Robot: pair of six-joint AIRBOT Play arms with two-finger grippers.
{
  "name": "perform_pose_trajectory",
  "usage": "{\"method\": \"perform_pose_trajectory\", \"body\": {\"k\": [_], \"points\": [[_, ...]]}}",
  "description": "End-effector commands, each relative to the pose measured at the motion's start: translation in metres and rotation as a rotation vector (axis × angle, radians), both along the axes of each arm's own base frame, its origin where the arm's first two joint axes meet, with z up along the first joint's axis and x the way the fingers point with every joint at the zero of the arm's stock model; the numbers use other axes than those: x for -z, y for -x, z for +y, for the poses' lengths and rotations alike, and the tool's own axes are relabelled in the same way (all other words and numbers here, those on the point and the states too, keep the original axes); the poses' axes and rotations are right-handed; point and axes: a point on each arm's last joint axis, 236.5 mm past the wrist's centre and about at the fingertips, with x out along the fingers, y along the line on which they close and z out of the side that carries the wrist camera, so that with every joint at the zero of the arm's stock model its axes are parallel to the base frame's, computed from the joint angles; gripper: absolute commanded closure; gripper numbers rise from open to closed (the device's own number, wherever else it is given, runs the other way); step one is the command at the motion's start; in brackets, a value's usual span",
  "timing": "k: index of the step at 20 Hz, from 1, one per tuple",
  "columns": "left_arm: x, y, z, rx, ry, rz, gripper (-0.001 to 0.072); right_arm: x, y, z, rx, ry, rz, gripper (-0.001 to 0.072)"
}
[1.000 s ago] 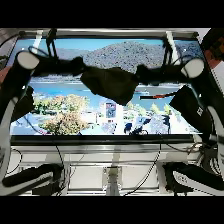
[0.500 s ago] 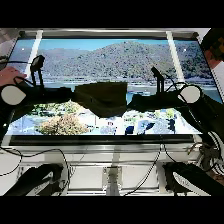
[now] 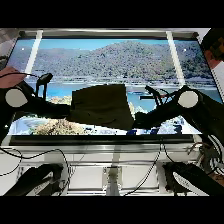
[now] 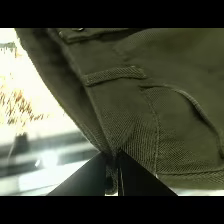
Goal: Fold the clothes and pants, and hang the long-sleeved shirts on hangers.
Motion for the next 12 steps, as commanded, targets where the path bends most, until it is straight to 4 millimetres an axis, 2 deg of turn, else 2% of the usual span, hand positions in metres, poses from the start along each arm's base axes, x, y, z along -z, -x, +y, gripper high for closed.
{"method": "perform_pose_trajectory", "body": {"k": [1,4,6,9,11,12], "points": [[0.007,0.019,0.039,-0.01,-0.166,0.061,0.0675,-0.008,0.024,-0.002,-0.055,-0.008,0.056,0.069],[0.002,0.003,0.037,-0.046,-0.15,-0.008,0.0675,-0.007,0.009,0.002,-0.018,-0.018,0.024,0.069],[-0.007,-0.026,0.033,-0.11,-0.113,-0.124,0.0674,-0.012,-0.015,0.009,0.026,-0.037,-0.039,0.0689],[-0.038,-0.085,0.022,-0.234,0.003,-0.364,0.0674,-0.024,-0.084,0.012,0.128,-0.029,-0.241,0.0691],[-0.053,-0.114,0.011,-0.269,0.085,-0.469,0.0674,-0.025,-0.124,0.018,0.176,-0.031,-0.314,0.0691],[-0.055,-0.125,0.007,-0.282,0.114,-0.494,0.0674,-0.021,-0.141,0.021,0.195,-0.034,-0.33,0.069]]}}
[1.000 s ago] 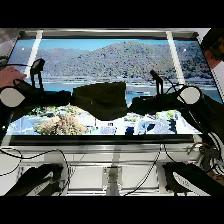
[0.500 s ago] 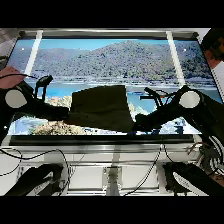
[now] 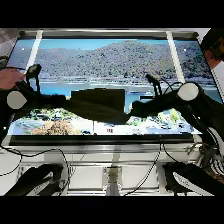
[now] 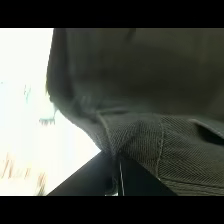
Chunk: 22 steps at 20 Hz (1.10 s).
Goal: Fold the clothes and pants, and hang the long-sleeved shirts on hangers.
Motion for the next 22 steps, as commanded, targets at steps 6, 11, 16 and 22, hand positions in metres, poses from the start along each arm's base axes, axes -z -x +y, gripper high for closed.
{"method": "perform_pose_trajectory", "body": {"k": [6,11,16,22], "points": [[0.04,-0.073,-0.035,-0.046,0.117,-0.074,0.0674,0.06,-0.123,0.014,0.191,0.02,-0.118,0.0691],[0.069,-0.103,-0.045,-0.075,0.132,-0.102,0.0675,0.056,-0.171,0.013,0.268,0.004,-0.248,0.0692],[0.063,-0.117,-0.032,-0.13,0.155,-0.151,0.0675,0.036,-0.207,0.01,0.309,0.004,-0.329,0.0691],[0.056,-0.145,-0.028,-0.163,0.175,-0.27,0.0272,0.058,-0.237,0.004,0.348,0.036,-0.396,0.036]]}}
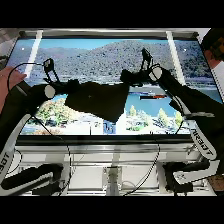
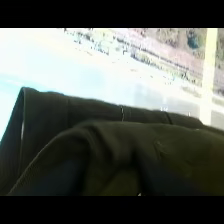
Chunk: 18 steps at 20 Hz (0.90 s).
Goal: Fold the clothes and pants, and hang the long-sleeved shirts on hangers.
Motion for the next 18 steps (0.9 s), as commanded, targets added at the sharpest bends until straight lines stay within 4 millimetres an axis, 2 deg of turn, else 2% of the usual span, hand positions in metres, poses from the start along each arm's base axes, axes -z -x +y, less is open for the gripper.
{"method": "perform_pose_trajectory", "body": {"k": [1,4,7,8,9,10,11,13,14,16,18], "points": [[-0.023,-0.03,0.005,-0.058,0.039,-0.156,0.0264,-0.003,-0.028,-0.009,0.034,0.038,-0.115,0.0359],[-0.045,-0.047,0.011,-0.088,0.054,-0.274,0.0265,-0.014,-0.032,-0.011,-0.001,0.082,-0.157,0.0359],[-0.051,-0.05,0.031,-0.132,0.062,-0.283,0.0266,-0.03,-0.037,-0.019,-0.037,0.148,-0.191,0.0369],[-0.059,-0.047,0.037,-0.15,0.08,-0.286,0.0274,-0.034,-0.037,-0.027,-0.053,0.179,-0.186,0.0508],[-0.072,-0.044,0.042,-0.163,0.095,-0.3,0.0376,-0.036,-0.036,-0.037,-0.071,0.21,-0.17,0.0676],[-0.091,-0.039,0.048,-0.17,0.099,-0.331,0.0546,-0.037,-0.035,-0.05,-0.069,0.221,-0.143,0.0688],[-0.115,-0.033,0.053,-0.173,0.099,-0.38,0.0669,-0.037,-0.034,-0.065,-0.055,0.223,-0.114,0.0688],[-0.164,-0.014,0.06,-0.166,0.094,-0.47,0.0674,-0.033,-0.031,-0.094,-0.03,0.224,-0.056,0.0691],[-0.184,0.0,0.06,-0.143,0.069,-0.498,0.0674,-0.031,-0.026,-0.1,-0.064,0.219,-0.043,0.0692],[-0.206,0.032,0.056,-0.057,-0.025,-0.509,0.0675,-0.026,-0.01,-0.092,-0.164,0.111,-0.015,0.0692],[-0.218,0.069,0.051,0.022,-0.092,-0.487,0.0674,-0.019,0.01,-0.077,-0.211,-0.077,0.035,0.0692]]}}
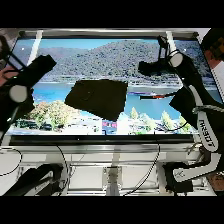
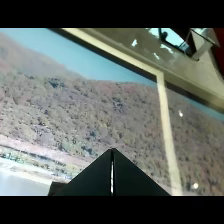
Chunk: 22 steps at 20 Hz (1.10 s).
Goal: Fold the clothes and pants, and hang the long-sleeved shirts on hangers.
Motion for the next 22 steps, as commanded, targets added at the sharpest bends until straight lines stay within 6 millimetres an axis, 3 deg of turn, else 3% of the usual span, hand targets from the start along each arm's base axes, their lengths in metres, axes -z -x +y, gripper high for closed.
{"method": "perform_pose_trajectory", "body": {"k": [1,4,7,8,9,10,11,12,16,20,22], "points": [[-0.029,0.063,-0.005,0.089,-0.14,0.008,0.0675,0.004,0.036,0.024,-0.121,-0.284,0.093,0.0692],[-0.071,0.107,-0.008,0.106,-0.121,-0.086,0.0674,0.028,0.073,0.048,-0.135,-0.494,0.207,0.0691],[-0.099,0.134,-0.008,0.109,-0.103,-0.17,0.0672,0.057,0.104,0.063,-0.119,-0.546,0.321,0.0686],[-0.104,0.139,-0.007,0.108,-0.102,-0.184,0.0656,0.063,0.109,0.066,-0.129,-0.527,0.332,0.0683],[-0.106,0.141,-0.007,0.108,-0.102,-0.192,0.0564,0.067,0.11,0.068,-0.133,-0.506,0.334,0.0635],[-0.107,0.142,-0.007,0.108,-0.101,-0.193,0.039,0.07,0.108,0.069,-0.118,-0.492,0.333,0.0433],[-0.106,0.142,-0.007,0.105,-0.079,-0.187,0.0274,0.075,0.106,0.069,-0.078,-0.479,0.354,0.0124],[-0.105,0.142,-0.008,0.101,-0.048,-0.174,0.0265,0.08,0.105,0.068,-0.043,-0.467,0.378,0.0073],[-0.102,0.143,-0.008,0.103,-0.041,-0.161,0.0265,0.103,0.115,0.057,-0.024,-0.36,0.432,0.0072],[-0.102,0.143,-0.008,0.103,-0.042,-0.162,0.0265,0.112,0.111,0.054,0.054,-0.368,0.477,0.0073],[-0.102,0.143,-0.008,0.103,-0.042,-0.162,0.0265,0.118,0.115,0.057,0.058,-0.388,0.518,0.0107]]}}
